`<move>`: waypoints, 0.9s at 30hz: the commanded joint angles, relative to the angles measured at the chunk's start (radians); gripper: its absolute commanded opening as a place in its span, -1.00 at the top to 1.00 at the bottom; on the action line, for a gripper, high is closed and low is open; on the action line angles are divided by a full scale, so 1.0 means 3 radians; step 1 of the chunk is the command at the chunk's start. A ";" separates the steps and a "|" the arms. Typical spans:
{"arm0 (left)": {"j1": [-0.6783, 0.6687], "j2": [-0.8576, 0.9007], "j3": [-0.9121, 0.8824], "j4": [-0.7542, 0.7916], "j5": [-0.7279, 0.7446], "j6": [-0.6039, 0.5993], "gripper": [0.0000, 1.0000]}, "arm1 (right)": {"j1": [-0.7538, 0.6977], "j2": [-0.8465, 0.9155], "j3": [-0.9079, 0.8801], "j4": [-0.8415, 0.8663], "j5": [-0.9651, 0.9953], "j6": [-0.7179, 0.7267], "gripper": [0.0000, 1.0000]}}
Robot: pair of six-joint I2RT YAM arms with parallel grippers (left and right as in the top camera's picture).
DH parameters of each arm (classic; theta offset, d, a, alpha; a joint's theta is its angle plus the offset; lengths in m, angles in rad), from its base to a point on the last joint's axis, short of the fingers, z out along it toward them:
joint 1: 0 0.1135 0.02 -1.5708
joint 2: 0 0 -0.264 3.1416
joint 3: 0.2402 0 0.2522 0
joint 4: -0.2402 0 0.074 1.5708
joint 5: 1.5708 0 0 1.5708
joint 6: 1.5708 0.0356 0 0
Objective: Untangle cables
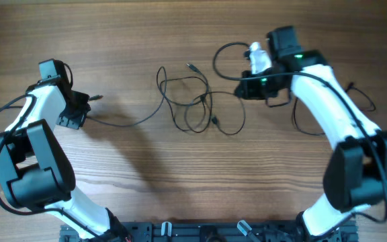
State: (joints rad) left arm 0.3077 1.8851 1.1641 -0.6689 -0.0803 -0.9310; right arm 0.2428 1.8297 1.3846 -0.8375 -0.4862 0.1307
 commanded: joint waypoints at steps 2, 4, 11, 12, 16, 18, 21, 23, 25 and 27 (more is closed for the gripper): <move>-0.0009 0.0039 -0.0041 0.0019 0.0006 -0.0064 0.70 | 0.0315 0.0264 0.0038 0.0422 -0.0440 0.0014 0.35; -0.0010 0.0039 -0.0041 0.0023 0.0009 -0.0065 0.69 | 0.0435 0.0295 0.0038 0.0651 -0.0456 0.0042 -0.23; -0.0009 0.0039 -0.0041 0.0037 0.0083 -0.0065 0.65 | 0.0821 0.0317 0.0034 0.1003 0.0211 0.0278 -0.85; -0.0009 0.0039 -0.0041 0.0037 0.0094 -0.0064 0.62 | 0.0874 0.0317 0.0027 0.1001 0.0329 0.0294 -1.00; -0.0009 0.0039 -0.0041 0.0047 0.0106 -0.0064 0.52 | 0.1039 0.0317 0.0024 0.0781 0.0963 0.0904 -0.99; -0.0009 0.0039 -0.0041 0.0047 0.0107 -0.0064 0.47 | 0.1081 0.0317 0.0024 0.0696 0.1001 0.1061 -1.00; -0.0009 0.0039 -0.0041 0.0048 0.0135 -0.0065 0.40 | 0.1102 0.0317 0.0024 0.0673 0.0649 0.1069 -1.00; -0.0009 0.0039 -0.0041 0.0051 0.0154 -0.0065 0.37 | 0.1100 0.0315 0.0025 0.0623 0.0266 0.0755 -0.99; -0.0010 0.0039 -0.0041 0.0064 0.0155 -0.0065 0.26 | 0.1094 0.0310 0.0046 0.0670 -0.0168 0.0144 -0.99; -0.0009 0.0039 -0.0041 0.0074 0.0156 -0.0065 -0.06 | 0.1068 0.0272 0.0167 0.0638 -0.0211 0.0168 -0.99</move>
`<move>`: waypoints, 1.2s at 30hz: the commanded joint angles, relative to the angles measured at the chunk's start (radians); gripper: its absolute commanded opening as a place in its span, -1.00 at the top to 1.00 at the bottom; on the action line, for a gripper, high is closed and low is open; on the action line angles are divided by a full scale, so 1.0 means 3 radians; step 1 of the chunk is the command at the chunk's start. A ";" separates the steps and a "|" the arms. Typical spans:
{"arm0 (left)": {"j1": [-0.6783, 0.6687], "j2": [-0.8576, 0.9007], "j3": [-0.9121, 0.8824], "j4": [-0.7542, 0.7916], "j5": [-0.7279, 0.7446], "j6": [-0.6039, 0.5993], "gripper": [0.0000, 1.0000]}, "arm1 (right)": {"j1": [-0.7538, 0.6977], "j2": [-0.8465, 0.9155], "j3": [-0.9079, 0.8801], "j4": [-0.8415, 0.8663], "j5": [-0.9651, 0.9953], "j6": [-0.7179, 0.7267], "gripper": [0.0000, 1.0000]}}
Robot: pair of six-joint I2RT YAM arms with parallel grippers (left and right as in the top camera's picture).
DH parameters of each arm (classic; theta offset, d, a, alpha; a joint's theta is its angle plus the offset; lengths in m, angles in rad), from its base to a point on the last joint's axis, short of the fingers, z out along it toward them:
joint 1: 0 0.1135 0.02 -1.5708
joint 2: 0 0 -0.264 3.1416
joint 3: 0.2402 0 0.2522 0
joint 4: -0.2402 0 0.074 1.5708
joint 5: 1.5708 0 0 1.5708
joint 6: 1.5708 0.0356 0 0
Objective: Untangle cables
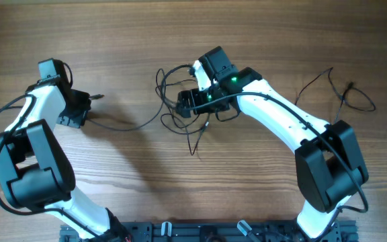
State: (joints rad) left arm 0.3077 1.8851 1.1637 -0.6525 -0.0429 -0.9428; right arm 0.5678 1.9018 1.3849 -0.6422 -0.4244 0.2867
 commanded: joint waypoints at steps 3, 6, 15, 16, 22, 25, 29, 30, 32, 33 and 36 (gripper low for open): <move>-0.0010 0.0039 -0.0039 0.0023 0.0032 -0.0025 -0.51 | 0.0019 -0.0034 0.0334 -0.0100 -0.0537 -0.0646 -1.00; -0.0009 0.0039 -0.0039 0.0033 0.0075 -0.0024 -0.69 | 0.0144 -0.0043 0.0354 -0.0136 -0.0406 -0.0968 -0.99; -0.0010 0.0039 -0.0039 0.0092 0.0134 0.0095 -1.00 | 0.0629 0.0175 0.0309 -0.0295 0.1183 -0.1705 -0.99; -0.0009 0.0039 -0.0039 0.0109 0.0168 0.0148 -1.00 | 0.0627 0.0201 0.0309 -0.0295 0.1232 -0.1754 -0.99; -0.0010 0.0039 -0.0039 0.0131 0.0281 0.0163 -1.00 | 0.0618 0.0314 0.0309 0.0210 0.1195 -0.1457 -1.00; -0.0009 0.0039 -0.0039 0.0130 0.0281 0.0163 -1.00 | 0.0618 0.0346 0.0309 0.0397 0.0885 -0.1361 -0.99; -0.0010 0.0039 -0.0039 0.0131 0.0299 0.0163 -1.00 | 0.0624 0.0350 0.0309 0.0392 0.0885 -0.1296 -0.99; -0.0010 0.0039 -0.0039 0.0132 0.0326 0.0163 -1.00 | 0.0624 0.0350 0.0309 0.0383 0.0886 -0.1298 -0.99; -0.0010 0.0039 -0.0039 0.0132 0.0331 0.0163 -1.00 | 0.0624 0.0350 0.0309 0.0278 0.0885 -0.1401 -0.99; -0.0009 0.0039 -0.0039 0.0131 0.0331 0.0163 -1.00 | 0.0624 0.0350 0.0309 0.0145 0.0886 -0.1554 -0.99; -0.0010 0.0039 -0.0039 0.0131 0.0331 0.0163 -1.00 | 0.0608 0.0350 0.0309 -0.0189 0.1074 -0.1867 -0.97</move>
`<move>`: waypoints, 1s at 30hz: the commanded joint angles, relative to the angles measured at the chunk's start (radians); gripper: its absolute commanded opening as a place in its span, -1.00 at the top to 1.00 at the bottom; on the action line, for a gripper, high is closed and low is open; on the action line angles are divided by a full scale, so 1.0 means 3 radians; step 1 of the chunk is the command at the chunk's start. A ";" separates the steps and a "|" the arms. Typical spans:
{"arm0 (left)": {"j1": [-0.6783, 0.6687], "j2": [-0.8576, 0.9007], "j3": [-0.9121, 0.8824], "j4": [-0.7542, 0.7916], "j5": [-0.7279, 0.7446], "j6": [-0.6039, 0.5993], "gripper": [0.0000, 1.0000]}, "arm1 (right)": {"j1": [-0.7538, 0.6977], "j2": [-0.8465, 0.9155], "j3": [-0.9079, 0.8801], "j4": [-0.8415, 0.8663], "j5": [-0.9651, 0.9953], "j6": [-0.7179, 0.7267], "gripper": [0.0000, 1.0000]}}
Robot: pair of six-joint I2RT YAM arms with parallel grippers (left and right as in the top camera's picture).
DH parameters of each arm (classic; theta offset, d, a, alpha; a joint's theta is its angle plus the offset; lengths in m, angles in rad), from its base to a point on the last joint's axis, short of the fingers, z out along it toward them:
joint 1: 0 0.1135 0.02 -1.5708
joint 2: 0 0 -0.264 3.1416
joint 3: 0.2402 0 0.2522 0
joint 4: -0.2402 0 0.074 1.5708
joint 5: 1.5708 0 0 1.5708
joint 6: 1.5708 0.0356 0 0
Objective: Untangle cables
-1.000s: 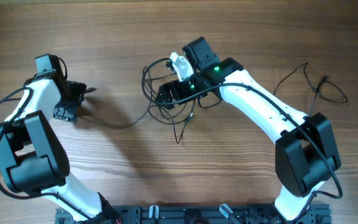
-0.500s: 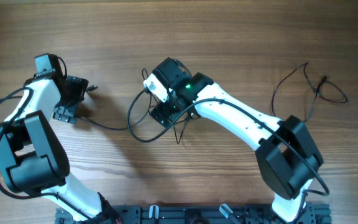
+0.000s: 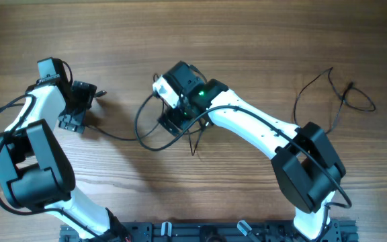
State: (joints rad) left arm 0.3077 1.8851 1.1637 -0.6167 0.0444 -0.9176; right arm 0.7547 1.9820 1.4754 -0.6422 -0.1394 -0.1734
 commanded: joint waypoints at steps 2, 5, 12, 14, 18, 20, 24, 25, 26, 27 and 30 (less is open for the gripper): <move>-0.0010 0.0039 -0.0039 0.0013 0.0064 0.0079 -1.00 | -0.0029 0.0083 0.0008 -0.0230 0.0601 -0.0282 -0.62; -0.0010 0.0039 -0.0039 0.0013 0.0066 0.0079 -1.00 | -0.0081 0.0083 0.0008 -0.0167 0.0679 -0.0271 -0.43; -0.0010 0.0039 -0.0039 0.0013 0.0066 0.0079 -1.00 | -0.0098 0.0083 0.0008 0.0058 0.0456 -0.0018 -0.99; -0.0010 0.0039 -0.0039 0.0013 0.0102 0.0079 -1.00 | -0.0099 0.0071 0.0046 0.0193 0.0675 0.0228 -0.99; -0.0010 0.0039 -0.0039 0.0013 0.0114 0.0079 -1.00 | -0.0084 0.0015 0.0229 0.0337 -0.0618 0.0318 -0.98; -0.0010 0.0039 -0.0039 0.0014 0.0114 0.0079 -1.00 | -0.0090 0.0023 0.0228 0.0571 -0.0720 0.0701 -0.98; -0.0009 0.0039 -0.0039 0.0017 0.0114 0.0079 -1.00 | -0.0095 0.0191 0.0195 0.0908 -0.0313 0.1486 -0.87; -0.0009 0.0039 -0.0039 0.0025 0.0114 0.0080 -1.00 | -0.0095 0.0245 0.0182 0.0965 -0.0251 0.1511 -0.86; -0.0010 0.0039 -0.0039 0.0042 0.0116 0.0083 -1.00 | -0.0095 0.0328 0.0181 0.0997 -0.0111 0.1582 -0.83; -0.0009 0.0039 -0.0039 0.0090 0.0148 0.0179 -1.00 | -0.0095 0.0413 0.0181 0.1030 -0.0013 0.1665 -0.76; -0.0009 0.0038 -0.0039 0.0473 0.0952 0.0837 -1.00 | -0.0099 0.0570 0.0181 0.1171 -0.0102 0.1728 0.80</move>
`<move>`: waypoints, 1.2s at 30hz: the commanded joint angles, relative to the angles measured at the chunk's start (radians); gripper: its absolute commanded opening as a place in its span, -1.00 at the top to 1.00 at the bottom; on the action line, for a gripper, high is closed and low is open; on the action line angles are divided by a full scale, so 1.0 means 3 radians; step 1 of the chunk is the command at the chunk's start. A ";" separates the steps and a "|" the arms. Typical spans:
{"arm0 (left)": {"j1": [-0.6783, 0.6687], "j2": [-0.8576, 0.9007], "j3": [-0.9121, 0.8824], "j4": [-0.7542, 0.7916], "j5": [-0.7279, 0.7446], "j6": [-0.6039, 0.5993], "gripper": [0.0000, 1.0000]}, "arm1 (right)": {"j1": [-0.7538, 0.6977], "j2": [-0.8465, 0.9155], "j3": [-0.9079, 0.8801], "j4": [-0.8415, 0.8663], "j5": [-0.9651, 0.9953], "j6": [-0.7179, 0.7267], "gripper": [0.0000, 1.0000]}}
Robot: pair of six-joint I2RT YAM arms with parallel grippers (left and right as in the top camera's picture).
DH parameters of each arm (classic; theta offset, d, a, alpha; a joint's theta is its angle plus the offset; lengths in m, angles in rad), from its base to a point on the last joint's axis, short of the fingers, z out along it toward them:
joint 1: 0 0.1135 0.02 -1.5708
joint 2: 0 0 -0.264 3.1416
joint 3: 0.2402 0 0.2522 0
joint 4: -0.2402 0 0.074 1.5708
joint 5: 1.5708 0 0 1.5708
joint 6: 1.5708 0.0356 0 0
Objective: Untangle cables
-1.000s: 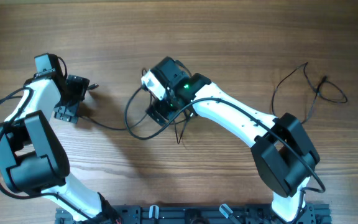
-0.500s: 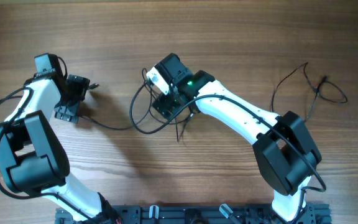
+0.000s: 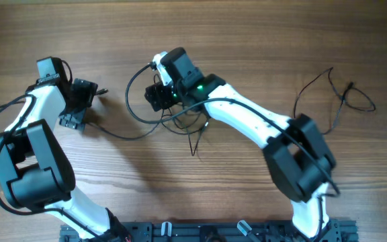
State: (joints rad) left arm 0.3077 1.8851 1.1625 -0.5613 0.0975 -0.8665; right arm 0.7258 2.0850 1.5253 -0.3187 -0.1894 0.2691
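A thin black cable runs from my left gripper (image 3: 94, 90) along the table to a knot of loops (image 3: 180, 119) in the middle. The left gripper appears shut on that cable's plug end at the far left. My right gripper (image 3: 152, 95) reaches across to the left of the knot and seems shut on a strand. From it a loop (image 3: 129, 94) arcs out to the left. The right arm hides part of the knot. A second thin black cable (image 3: 338, 94) lies loose at the far right.
The wooden table (image 3: 200, 181) is bare along its near side. The arm bases and a dark rail (image 3: 200, 232) sit at the bottom edge. A grey lead trails off the left edge by the left arm.
My right gripper has moved up and slightly left, and the strand it holds now bows out in a taller loop to its left. The left gripper has stayed put.
My right gripper was first at the right of the spread tangle, the left holding one cable end at the far left. Then the right was over the tangle, with a separate cable lying at the far right. It has since moved further left with the bunched loops.
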 commanded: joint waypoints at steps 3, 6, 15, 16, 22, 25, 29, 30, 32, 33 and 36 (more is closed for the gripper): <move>-0.0009 0.0038 -0.0036 0.0453 0.1695 0.1058 -1.00 | -0.0004 0.0097 0.0036 0.0238 -0.0127 0.0150 0.91; -0.0006 0.0038 -0.0036 0.0469 0.1807 0.1133 -1.00 | -0.0013 -0.0174 0.0072 0.0455 -0.0125 -0.0062 0.92; -0.0006 0.0038 -0.0036 0.0422 0.1509 0.1119 -1.00 | -0.0092 -0.0944 0.0072 0.1736 0.0375 -0.1291 0.91; -0.0006 0.0038 -0.0036 0.0413 0.1472 0.1118 -1.00 | -0.0116 -0.0977 0.0072 0.1892 0.0518 -0.1399 0.92; -0.0006 0.0038 -0.0036 0.0413 0.1464 0.1119 -1.00 | -0.0398 -0.0991 0.0072 0.2490 0.0996 -0.1985 0.92; -0.0009 0.0038 -0.0036 0.0412 0.1465 0.1118 -1.00 | -0.0661 -0.0991 0.0072 0.2543 0.1194 -0.1912 0.91; -0.0010 0.0038 -0.0037 0.0409 0.1465 0.1118 -1.00 | -0.1208 -0.0989 0.0072 0.2580 0.0838 -0.0655 0.91; -0.0010 0.0038 -0.0037 0.0407 0.1465 0.1118 -1.00 | -0.1348 -0.0989 0.0072 0.2585 0.0670 -0.0281 0.91; -0.0010 0.0038 -0.0037 0.0401 0.1465 0.1118 -1.00 | -0.1663 -0.0977 0.0071 0.2566 0.0346 0.0559 0.91; -0.0010 0.0038 -0.0037 0.0401 0.1465 0.1119 -1.00 | -0.1853 -0.0968 0.0071 0.2483 0.0130 0.1029 0.92; -0.0010 0.0038 -0.0037 0.0402 0.1465 0.1118 -1.00 | -0.2199 -0.0938 0.0071 0.2076 -0.0340 0.1727 0.91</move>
State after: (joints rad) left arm 0.3077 1.8851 1.1599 -0.4408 0.5465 -0.5537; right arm 0.1486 1.7893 1.5421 0.3771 -0.0856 0.4122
